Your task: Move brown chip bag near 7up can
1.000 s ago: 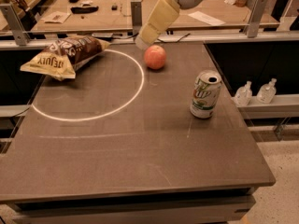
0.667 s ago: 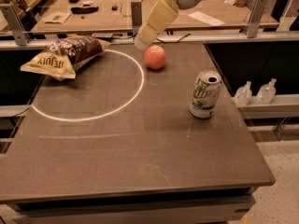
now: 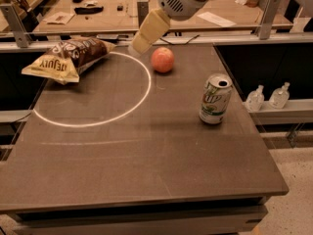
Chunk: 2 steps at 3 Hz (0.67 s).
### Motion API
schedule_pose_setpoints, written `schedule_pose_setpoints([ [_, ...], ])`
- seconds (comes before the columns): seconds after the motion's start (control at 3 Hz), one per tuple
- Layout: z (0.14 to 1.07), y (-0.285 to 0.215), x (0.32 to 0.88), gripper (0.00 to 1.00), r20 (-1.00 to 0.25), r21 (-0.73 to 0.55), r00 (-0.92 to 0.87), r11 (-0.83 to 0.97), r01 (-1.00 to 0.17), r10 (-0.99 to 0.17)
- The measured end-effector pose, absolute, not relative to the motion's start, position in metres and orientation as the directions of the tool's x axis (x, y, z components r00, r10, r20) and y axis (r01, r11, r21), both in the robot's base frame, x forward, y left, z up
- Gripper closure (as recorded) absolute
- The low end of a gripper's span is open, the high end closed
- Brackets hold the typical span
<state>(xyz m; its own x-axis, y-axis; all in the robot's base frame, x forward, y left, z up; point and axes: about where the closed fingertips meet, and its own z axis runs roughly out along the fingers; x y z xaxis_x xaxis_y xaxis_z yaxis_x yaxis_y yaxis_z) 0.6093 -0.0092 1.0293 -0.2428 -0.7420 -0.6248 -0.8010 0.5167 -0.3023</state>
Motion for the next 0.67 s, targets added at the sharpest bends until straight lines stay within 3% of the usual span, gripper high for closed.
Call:
schedule_pose_setpoints([
  [0.67,1.039,0.036,0.658,0.00,-0.681,-0.466,-0.074,0.509,-0.724,-0.728],
])
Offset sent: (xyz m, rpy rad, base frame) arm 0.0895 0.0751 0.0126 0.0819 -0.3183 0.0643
